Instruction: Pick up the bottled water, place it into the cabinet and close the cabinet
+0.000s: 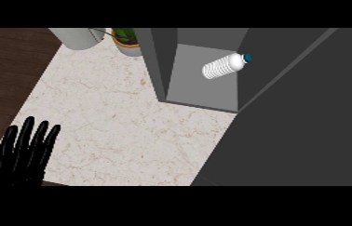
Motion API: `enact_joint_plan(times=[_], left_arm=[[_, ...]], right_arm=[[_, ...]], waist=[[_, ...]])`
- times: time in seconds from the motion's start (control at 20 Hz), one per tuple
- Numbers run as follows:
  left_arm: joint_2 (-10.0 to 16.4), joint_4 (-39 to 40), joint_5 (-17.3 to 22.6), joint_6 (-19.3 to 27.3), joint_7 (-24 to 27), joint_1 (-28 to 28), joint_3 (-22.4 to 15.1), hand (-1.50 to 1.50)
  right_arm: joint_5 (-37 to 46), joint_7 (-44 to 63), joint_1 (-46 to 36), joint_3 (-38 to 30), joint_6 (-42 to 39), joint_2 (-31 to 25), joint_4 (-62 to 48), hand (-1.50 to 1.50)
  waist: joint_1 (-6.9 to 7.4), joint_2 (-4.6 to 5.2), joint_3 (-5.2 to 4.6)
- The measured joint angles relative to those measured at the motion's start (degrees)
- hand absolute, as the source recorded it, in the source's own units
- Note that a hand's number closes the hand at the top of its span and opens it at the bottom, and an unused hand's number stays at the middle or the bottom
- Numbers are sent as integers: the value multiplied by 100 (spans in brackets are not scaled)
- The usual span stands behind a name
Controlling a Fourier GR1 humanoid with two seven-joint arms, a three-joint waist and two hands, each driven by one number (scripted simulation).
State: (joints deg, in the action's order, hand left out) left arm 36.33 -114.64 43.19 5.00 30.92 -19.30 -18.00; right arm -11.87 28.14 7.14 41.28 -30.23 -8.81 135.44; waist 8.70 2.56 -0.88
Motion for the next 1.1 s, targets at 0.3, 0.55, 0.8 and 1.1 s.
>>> enact_joint_plan(times=[0.3,0.55,0.8,1.1], left_arm=[[27,19,6,-96,20,-19,17,-150],[68,44,61,-124,28,-100,112,-150],[65,32,100,-148,68,-171,174,-150],[82,40,137,-228,54,-172,188,-150]], right_arm=[[-921,195,135,-10,100,47,-244,150],[-1011,-3,335,-320,468,106,-265,150],[-1070,-266,329,-899,931,223,-420,150],[-1071,-440,-460,-1748,1957,546,-1322,150]], waist=[[23,-18,1],[-151,-58,7],[-223,-58,15],[-127,-29,36]])
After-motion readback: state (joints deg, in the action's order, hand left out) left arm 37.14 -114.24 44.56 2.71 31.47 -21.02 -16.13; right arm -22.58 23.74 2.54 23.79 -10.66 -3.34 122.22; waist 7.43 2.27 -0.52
